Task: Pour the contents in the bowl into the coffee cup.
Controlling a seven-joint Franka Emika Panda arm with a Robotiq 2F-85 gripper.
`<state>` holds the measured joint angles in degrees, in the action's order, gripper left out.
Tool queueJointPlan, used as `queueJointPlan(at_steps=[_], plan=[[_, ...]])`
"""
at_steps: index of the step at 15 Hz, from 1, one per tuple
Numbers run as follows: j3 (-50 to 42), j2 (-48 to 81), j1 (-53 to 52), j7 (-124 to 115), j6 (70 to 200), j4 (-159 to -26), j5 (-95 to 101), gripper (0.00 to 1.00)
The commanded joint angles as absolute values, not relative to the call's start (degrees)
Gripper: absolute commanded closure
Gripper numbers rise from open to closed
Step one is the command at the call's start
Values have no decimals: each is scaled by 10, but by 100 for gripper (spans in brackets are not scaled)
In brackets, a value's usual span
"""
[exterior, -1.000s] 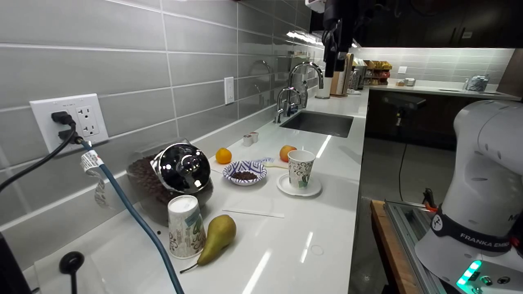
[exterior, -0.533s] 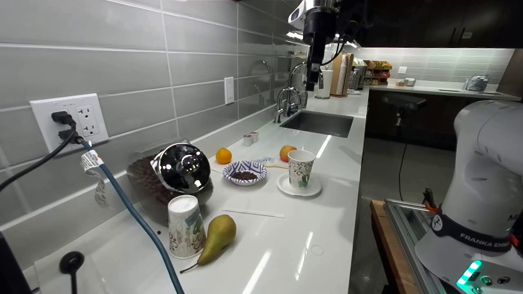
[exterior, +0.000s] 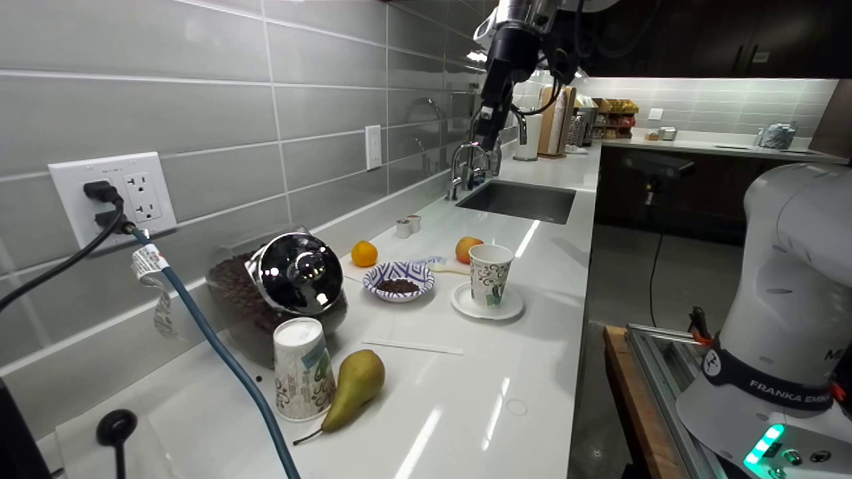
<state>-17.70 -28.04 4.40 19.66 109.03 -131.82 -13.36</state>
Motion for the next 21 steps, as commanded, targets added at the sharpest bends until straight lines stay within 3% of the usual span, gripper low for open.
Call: queueJointPlan(at_steps=[1,7,10,14,18,21], plan=[[-169,-279,53,200,1088,-1317,-137,0],[-167,-279,34,228,1329,-1409,-179,0],[-208,-259,-17,328,1406,-1436,-234,0],[-318,-204,-123,504,1355,-1390,-331,0],[-319,-102,-81,566,1177,-1292,-412,0],[-281,-23,-18,507,1128,-1222,-406,0]])
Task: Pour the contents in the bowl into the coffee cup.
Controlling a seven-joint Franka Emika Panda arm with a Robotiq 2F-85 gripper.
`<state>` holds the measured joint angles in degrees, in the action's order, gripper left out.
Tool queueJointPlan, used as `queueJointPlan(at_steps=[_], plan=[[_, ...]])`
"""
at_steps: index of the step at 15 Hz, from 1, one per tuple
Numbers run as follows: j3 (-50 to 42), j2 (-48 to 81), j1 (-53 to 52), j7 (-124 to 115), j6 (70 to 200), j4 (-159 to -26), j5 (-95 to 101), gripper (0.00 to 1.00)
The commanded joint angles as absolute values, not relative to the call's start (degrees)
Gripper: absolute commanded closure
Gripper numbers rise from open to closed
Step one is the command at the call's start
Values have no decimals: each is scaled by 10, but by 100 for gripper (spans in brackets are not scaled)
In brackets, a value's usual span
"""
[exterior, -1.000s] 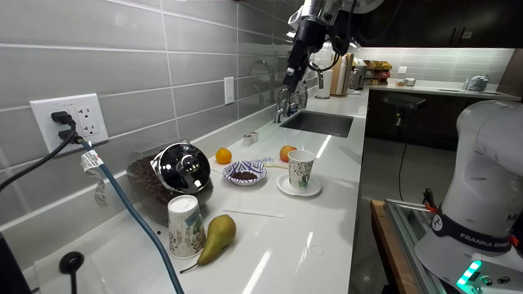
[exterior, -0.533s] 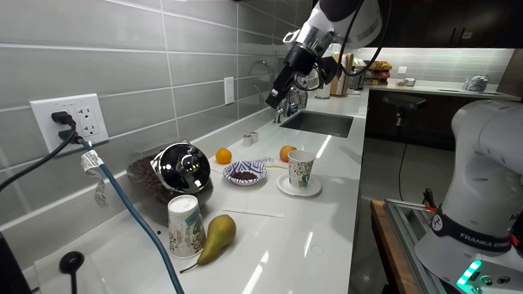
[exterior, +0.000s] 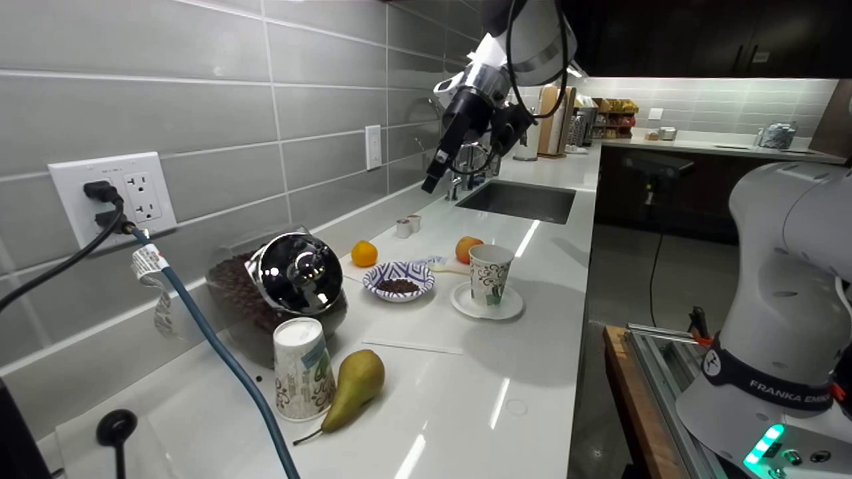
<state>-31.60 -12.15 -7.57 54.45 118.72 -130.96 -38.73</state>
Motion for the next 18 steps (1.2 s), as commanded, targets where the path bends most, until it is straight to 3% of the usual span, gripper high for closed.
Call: queueJointPlan(at_steps=[1,18], plan=[[-253,-91,-1,539,1162,-1285,-398,0],[-144,132,118,480,1182,-1135,-391,0]])
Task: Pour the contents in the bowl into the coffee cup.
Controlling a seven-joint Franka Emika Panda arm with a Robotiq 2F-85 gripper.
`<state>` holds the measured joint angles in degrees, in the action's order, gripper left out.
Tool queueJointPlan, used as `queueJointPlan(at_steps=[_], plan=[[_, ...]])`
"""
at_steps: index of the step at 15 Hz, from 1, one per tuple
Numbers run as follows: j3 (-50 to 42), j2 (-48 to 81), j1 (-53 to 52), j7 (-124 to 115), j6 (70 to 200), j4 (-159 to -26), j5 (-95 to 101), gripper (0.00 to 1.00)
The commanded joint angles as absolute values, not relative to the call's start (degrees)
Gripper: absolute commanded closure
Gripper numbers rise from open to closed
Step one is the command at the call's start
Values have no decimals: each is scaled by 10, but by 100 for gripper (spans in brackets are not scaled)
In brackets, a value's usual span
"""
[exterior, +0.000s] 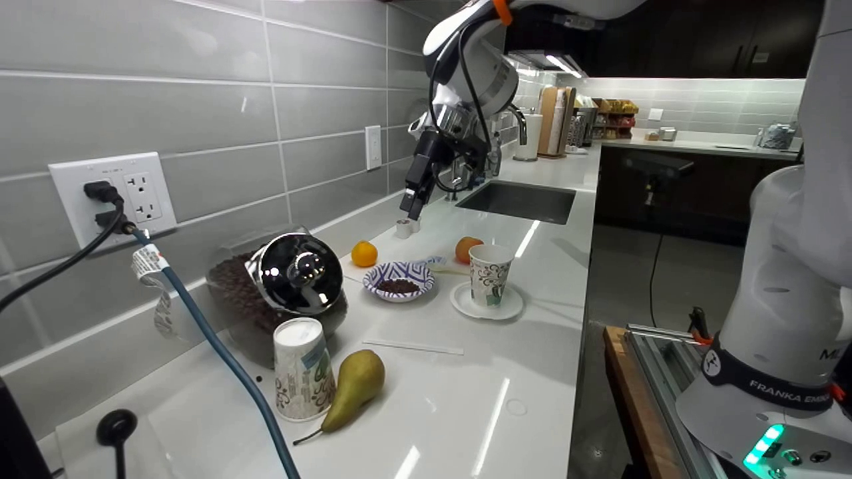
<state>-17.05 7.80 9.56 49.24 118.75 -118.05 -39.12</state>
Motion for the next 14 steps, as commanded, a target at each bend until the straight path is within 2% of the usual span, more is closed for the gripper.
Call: queueJointPlan(at_steps=[1,14], plan=[[-138,146,123,482,1185,-1127,-387,0],[-94,244,180,484,1254,-1082,-349,0]])
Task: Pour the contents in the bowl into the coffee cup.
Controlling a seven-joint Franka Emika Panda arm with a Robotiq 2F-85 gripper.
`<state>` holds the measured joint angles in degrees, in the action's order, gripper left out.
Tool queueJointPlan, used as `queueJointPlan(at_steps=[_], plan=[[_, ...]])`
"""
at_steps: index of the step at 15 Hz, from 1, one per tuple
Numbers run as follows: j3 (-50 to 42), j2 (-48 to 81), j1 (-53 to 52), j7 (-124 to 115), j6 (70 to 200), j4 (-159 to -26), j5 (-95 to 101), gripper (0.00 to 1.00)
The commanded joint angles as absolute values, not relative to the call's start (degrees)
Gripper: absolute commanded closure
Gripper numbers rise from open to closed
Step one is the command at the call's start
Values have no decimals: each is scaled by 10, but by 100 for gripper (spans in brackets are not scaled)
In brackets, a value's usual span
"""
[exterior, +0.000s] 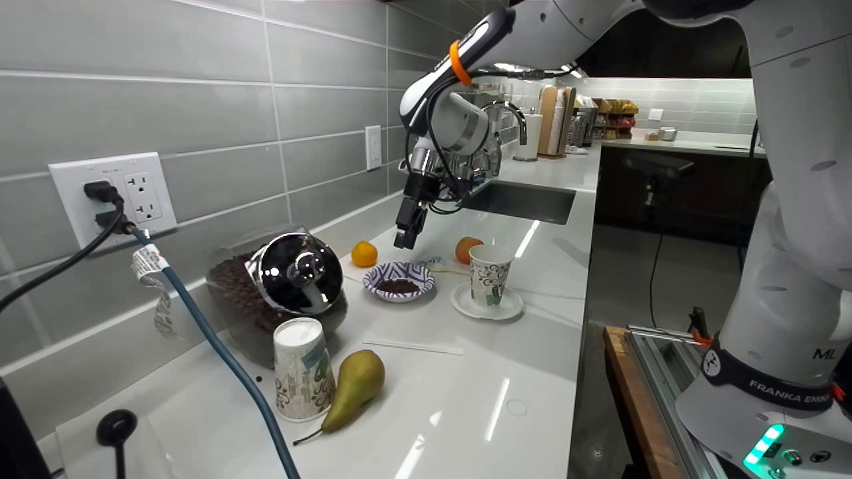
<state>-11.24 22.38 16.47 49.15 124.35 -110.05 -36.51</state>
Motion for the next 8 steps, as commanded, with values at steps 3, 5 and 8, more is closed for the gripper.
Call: queueJointPlan(at_steps=[3,5,8], plan=[[-84,254,185,482,1271,-1081,-347,0],[-80,260,186,477,1273,-1081,-340,2],[-77,268,186,469,1272,-1082,-326,11]])
